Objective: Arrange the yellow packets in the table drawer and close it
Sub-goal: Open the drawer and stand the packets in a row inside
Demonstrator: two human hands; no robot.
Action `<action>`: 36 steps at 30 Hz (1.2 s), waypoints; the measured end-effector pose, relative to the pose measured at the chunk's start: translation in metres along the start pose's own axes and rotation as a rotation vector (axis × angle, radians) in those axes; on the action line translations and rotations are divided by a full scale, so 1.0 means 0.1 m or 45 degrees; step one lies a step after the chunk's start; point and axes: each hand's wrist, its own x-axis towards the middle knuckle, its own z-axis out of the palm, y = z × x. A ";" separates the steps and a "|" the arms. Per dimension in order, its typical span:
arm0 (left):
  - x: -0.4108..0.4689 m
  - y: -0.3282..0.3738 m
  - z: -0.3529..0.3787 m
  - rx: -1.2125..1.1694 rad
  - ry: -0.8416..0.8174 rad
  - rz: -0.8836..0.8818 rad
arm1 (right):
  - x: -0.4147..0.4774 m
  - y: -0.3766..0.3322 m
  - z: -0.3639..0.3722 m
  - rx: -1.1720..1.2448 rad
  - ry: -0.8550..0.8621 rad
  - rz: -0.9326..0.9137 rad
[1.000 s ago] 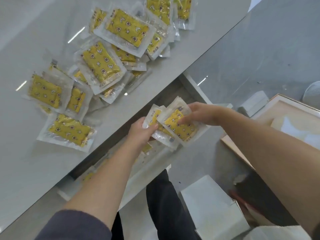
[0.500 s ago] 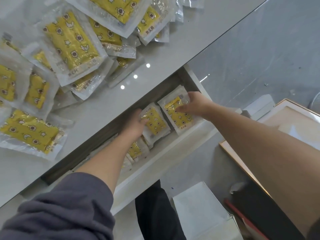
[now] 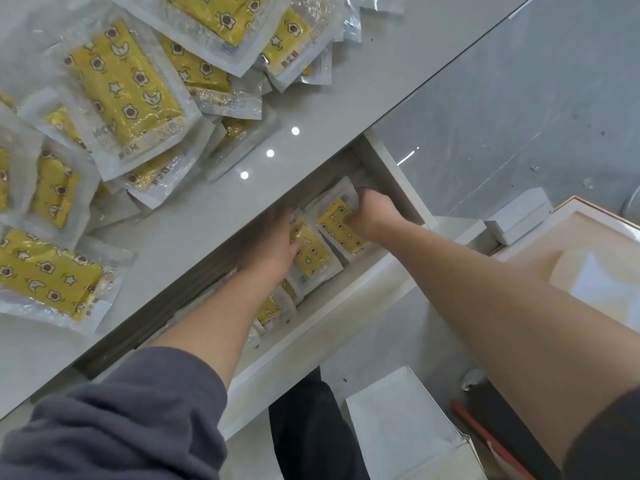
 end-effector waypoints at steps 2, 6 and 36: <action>-0.01 0.01 0.00 -0.004 0.019 0.005 | 0.01 0.01 0.01 -0.027 -0.035 -0.009; -0.03 0.00 0.00 -0.069 -0.045 0.036 | 0.01 0.00 0.06 -0.102 0.009 0.042; -1.10 -1.34 -2.17 -0.052 0.651 -0.231 | -1.81 -2.18 0.57 0.121 0.176 -0.424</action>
